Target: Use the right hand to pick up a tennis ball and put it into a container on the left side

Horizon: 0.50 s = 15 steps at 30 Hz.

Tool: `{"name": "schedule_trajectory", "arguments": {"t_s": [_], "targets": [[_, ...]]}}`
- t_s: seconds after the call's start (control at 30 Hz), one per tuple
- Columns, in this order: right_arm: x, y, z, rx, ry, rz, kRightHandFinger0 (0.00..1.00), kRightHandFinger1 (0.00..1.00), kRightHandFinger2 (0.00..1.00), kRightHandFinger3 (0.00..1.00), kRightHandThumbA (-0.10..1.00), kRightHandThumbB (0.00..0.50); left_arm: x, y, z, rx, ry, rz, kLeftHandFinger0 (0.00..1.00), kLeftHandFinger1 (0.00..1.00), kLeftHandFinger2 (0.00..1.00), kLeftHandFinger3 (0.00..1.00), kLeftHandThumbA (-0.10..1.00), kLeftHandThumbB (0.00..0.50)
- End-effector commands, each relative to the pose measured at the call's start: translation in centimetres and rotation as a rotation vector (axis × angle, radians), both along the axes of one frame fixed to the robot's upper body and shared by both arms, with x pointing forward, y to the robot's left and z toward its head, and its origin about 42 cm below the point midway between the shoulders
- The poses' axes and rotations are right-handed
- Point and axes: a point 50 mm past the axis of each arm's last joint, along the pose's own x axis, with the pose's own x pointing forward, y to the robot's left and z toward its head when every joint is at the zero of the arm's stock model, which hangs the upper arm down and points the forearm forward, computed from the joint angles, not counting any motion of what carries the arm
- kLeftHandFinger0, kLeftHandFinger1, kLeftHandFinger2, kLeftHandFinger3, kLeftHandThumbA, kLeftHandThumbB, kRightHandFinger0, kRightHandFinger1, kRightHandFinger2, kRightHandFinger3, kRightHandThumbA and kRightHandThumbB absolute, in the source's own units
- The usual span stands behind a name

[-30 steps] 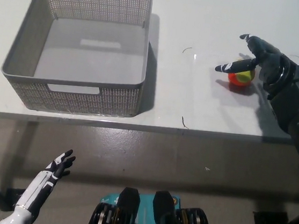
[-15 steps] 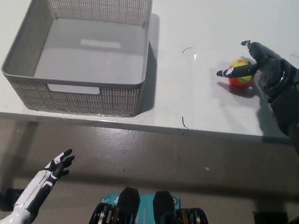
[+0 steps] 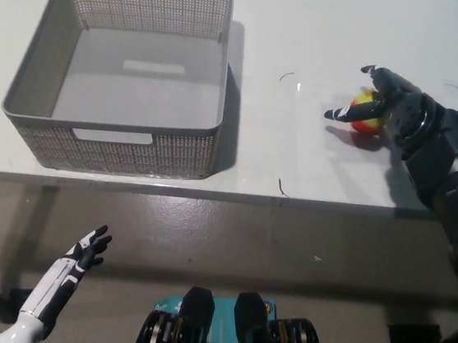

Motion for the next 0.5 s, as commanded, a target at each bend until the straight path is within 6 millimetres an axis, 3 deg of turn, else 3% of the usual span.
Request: {"name": "schedule_trajectory", "arguments": {"t_s": [0.0,0.47], "targets": [[0.8,0.9,3.0,0.006,-0.080,0.015,1.00,1.00,1.00,1.00,0.90,0.487,0.5,0.8,1.5,0.016,-0.070,-0.024,1.00,1.00,1.00,1.00,1.00,0.319],[0.5,1.1,1.8,0.020,-0.038,0.000,1.00,1.00,1.00,1.00,0.84,0.472,0.8,0.9,2.0,0.009,-0.080,-0.020,1.00,1.00,1.00,1.00,1.00,0.322]]}}
